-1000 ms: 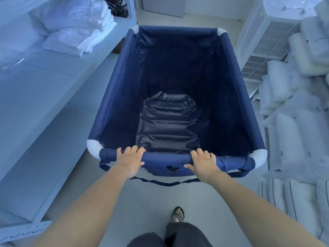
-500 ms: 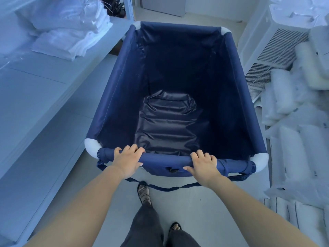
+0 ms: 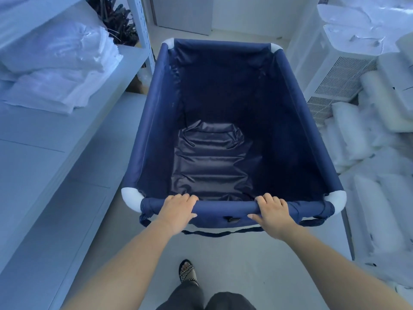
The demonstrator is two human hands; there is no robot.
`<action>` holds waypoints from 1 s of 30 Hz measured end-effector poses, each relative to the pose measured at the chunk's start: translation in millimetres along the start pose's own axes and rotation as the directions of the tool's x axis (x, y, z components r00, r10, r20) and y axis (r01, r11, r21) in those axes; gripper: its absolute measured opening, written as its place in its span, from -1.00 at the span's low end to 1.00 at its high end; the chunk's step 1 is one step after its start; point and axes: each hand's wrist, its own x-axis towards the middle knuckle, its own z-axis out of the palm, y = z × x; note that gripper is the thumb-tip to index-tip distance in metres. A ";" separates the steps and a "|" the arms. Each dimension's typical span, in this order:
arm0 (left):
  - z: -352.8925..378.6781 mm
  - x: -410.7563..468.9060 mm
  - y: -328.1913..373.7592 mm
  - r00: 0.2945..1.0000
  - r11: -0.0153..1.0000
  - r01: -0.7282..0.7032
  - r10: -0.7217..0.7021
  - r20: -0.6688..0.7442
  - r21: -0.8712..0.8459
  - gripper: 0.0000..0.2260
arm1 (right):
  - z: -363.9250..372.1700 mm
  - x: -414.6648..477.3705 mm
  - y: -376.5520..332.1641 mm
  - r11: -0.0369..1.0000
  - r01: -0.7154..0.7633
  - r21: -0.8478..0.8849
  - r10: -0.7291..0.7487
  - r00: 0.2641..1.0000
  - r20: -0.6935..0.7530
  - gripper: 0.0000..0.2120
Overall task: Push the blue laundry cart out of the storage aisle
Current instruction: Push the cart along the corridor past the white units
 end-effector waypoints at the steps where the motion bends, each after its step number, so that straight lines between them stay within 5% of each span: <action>1: -2.4 7.7 -3.3 1.000 1.000 -0.007 0.007 -0.004 0.017 -0.62 | -2.8 8.0 -0.2 1.000 -0.009 -0.004 0.009 1.000 0.006 -0.52; 15: -36.1 112.3 -53.3 0.998 0.998 -0.057 0.057 -0.007 0.028 -0.63 | -39.0 111.4 9.4 0.999 -0.037 0.025 0.036 0.999 0.024 -0.54; 30: -101.5 265.3 -90.5 0.997 0.998 0.052 -0.053 0.055 0.031 -0.69 | -102.7 264.1 39.6 0.997 -0.013 0.072 0.010 0.999 0.052 -0.51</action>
